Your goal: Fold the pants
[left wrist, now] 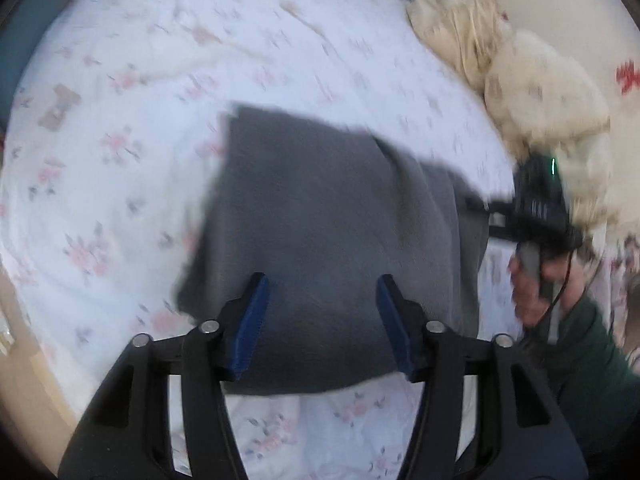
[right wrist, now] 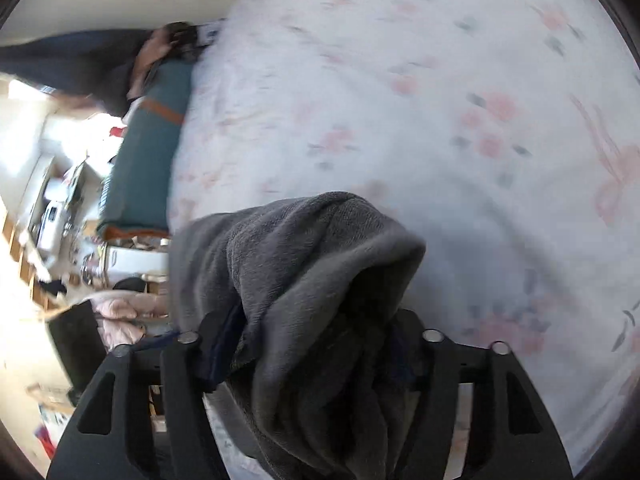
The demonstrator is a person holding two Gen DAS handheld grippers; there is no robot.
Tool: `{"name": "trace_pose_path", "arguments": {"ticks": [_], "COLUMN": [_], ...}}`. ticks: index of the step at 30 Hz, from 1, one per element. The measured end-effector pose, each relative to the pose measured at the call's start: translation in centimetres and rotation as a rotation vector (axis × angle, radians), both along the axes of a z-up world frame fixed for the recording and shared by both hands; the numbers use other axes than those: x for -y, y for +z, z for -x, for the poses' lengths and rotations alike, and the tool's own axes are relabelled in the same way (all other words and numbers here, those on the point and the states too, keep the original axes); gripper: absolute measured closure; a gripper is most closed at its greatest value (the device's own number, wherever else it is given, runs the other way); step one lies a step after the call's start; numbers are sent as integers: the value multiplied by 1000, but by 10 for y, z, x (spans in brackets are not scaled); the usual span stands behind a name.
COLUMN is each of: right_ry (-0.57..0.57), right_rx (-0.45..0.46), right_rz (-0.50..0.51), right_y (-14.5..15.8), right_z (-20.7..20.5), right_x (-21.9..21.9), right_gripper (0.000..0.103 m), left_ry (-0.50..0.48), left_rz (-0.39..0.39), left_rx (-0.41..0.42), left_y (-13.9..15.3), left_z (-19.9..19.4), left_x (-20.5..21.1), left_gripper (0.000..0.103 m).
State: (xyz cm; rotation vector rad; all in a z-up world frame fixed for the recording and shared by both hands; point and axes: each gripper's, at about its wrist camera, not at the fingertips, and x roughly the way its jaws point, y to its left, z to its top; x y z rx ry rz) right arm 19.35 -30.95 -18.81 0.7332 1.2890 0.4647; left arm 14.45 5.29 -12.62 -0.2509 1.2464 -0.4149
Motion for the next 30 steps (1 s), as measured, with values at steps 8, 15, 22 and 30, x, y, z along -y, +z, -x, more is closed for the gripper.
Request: {"name": "trace_pose_path", "arguments": {"ticks": [8, 15, 22, 30], "right_ry": [-113, -13, 104, 190], "right_rx": [-37, 5, 163, 75], "right_rz": [-13, 21, 93, 157], "right_y": [-9, -24, 33, 34], "right_z": [36, 42, 37, 55], "right_x": [7, -29, -38, -36], "right_gripper": [2, 49, 76, 75], "left_ry": [85, -39, -7, 46], "left_rz": [31, 58, -8, -32], "left_rx": [-157, -149, -99, -210], "left_y": [-63, -68, -25, -28], "left_z": [-28, -37, -3, 80], "left_x": [-33, -10, 4, 10], "left_gripper": [12, 59, 83, 85]}}
